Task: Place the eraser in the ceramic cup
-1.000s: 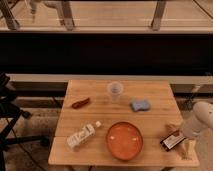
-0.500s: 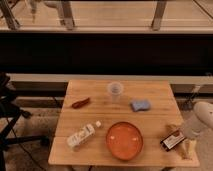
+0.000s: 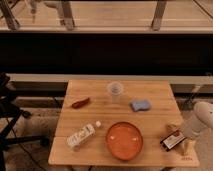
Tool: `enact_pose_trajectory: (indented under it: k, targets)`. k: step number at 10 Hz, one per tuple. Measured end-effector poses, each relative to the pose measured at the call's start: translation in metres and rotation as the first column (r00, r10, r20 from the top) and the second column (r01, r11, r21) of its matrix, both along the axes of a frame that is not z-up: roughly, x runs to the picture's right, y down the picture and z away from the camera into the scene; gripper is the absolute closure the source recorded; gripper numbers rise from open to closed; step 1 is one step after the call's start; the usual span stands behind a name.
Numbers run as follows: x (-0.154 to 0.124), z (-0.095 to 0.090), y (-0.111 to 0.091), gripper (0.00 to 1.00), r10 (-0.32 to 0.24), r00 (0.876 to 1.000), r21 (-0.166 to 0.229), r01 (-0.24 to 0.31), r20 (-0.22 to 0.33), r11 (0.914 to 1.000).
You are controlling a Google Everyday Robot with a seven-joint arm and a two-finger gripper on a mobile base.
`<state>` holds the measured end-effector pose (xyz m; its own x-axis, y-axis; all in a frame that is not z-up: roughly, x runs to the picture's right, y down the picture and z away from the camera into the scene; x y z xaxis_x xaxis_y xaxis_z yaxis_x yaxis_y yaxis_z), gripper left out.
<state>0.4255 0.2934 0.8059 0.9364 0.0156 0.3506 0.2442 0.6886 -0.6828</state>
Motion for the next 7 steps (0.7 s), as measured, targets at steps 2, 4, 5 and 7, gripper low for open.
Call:
enact_pose_trajectory:
  k: [2,4,5,7]
  targets:
    - [0.001,-0.001,-0.002,0.31,0.001,1.0,0.002,-0.001,-0.001,1.0]
    - [0.002,-0.004,-0.007,0.51,0.002,1.0,0.005,-0.002,-0.002,1.0]
    - [0.003,-0.006,-0.009,0.6,0.002,1.0,0.004,-0.002,-0.002,1.0]
    - [0.005,-0.009,-0.012,0.76,0.002,1.0,0.004,-0.002,-0.002,1.0]
